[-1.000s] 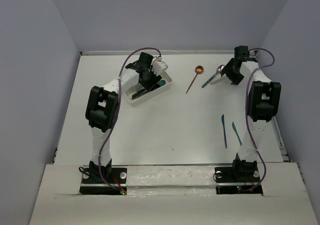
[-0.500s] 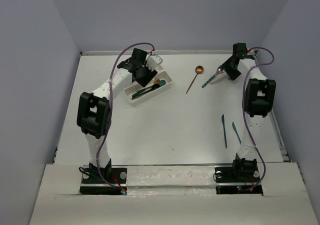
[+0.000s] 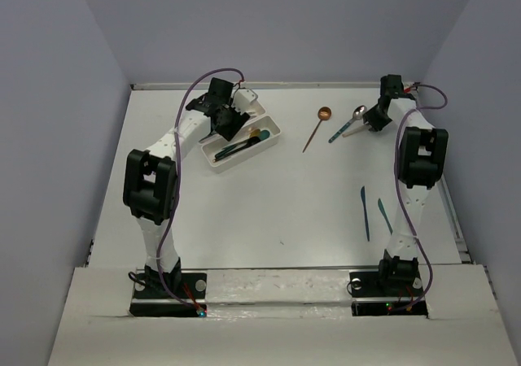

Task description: Sort the eating utensils into containers

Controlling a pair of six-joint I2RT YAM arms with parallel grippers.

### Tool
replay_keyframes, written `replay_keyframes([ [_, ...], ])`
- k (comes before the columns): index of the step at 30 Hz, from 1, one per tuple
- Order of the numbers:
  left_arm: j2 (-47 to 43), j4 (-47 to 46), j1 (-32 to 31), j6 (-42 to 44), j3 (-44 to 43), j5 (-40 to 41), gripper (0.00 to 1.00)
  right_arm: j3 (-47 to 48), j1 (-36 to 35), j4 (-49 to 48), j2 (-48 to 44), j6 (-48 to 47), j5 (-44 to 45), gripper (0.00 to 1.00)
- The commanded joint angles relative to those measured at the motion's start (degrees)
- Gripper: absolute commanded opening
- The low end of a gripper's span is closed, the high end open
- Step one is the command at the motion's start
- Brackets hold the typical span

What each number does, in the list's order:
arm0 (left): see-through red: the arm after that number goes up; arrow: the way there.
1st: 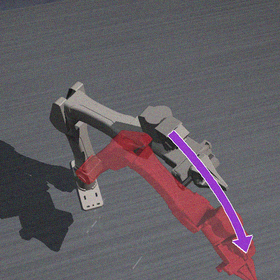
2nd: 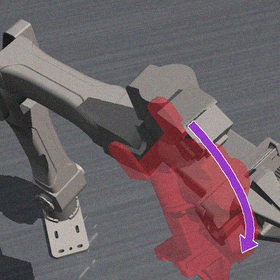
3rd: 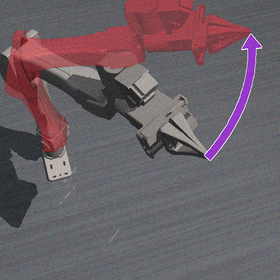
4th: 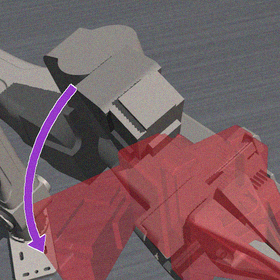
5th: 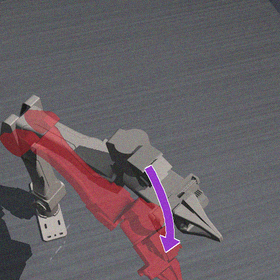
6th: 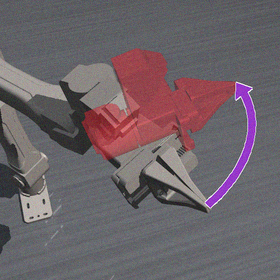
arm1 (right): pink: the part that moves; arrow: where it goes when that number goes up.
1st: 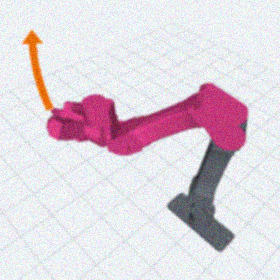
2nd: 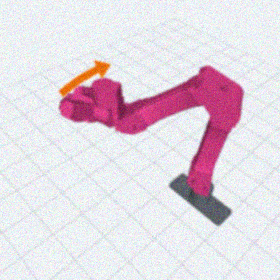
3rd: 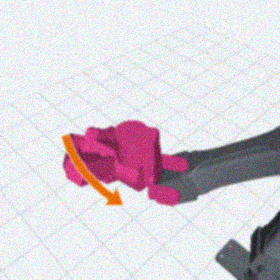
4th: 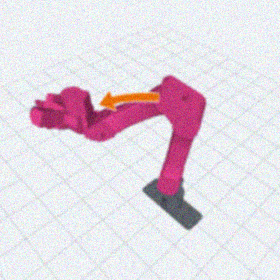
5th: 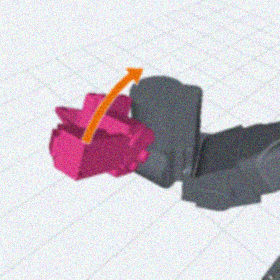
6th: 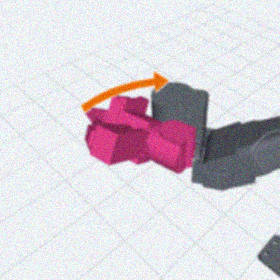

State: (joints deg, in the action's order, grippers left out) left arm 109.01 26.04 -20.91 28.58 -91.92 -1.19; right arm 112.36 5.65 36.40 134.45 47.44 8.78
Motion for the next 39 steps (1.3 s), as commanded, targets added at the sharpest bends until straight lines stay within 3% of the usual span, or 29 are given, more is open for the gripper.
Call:
replay_keyframes([
  [1, -3.01, 1.29, 0.34, -0.36, -1.6, 0.58, 0.68, 2.43, 1.12, 0.77, 3.71, -0.76, -0.16, 0.25],
  [5, -3.54, 1.38, 0.78, -0.45, -1.6, 0.58, 0.68, 0.51, 1.12, 1.48, 2.05, -0.86, 2.55, 0.0],
  [8, -3.81, 2.43, 0.87, -0.72, -2.56, -0.47, 0.68, -2.83, 1.12, 1.48, -2.34, -1.38, 6.15, 0.0],
  [12, -2.32, 9.96, 0.69, -0.8, -12.54, -6.44, 0.67, -8.44, 1.12, -3.08, -11.56, -6.21, 7.67, 0.0],
  [15, 0.32, 15.34, -0.53, -1.24, -20.29, -13.47, 0.67, -13.9, 0.51, -12.38, -22.8, -11.57, 1.96, 0.0],
  [19, 3.83, 19.04, -5.62, -2.12, -33.4, -18.85, 0.67, -19.19, -8.79, -17.24, -34.59, -14.3, -5.61, 0.0],
  [22, 6.65, 20.45, -10.62, -2.56, -39.97, -21.55, 0.68, -21.72, -15.64, -18.9, -40.4, -11.68, -7.36, 0.0],
  [27, 11.39, 17.91, -12.05, -11.93, -52.89, -31.14, 0.81, -29.11, -17.69, -31.18, -46.29, -2.62, -19.04, 0.0],
  [30, 13.77, 16.24, -12.14, -15.73, -55.91, -32.47, 0.82, -30.0, -20.23, -31.92, -48.05, -3.58, -21.43, 0.0],
  [39, 16.32, 15.62, -14.34, -16.8, -55.12, -36.33, 0.82, -35.27, -22.61, -32.01, -52.45, -1.21, -18.97, 0.0],
])
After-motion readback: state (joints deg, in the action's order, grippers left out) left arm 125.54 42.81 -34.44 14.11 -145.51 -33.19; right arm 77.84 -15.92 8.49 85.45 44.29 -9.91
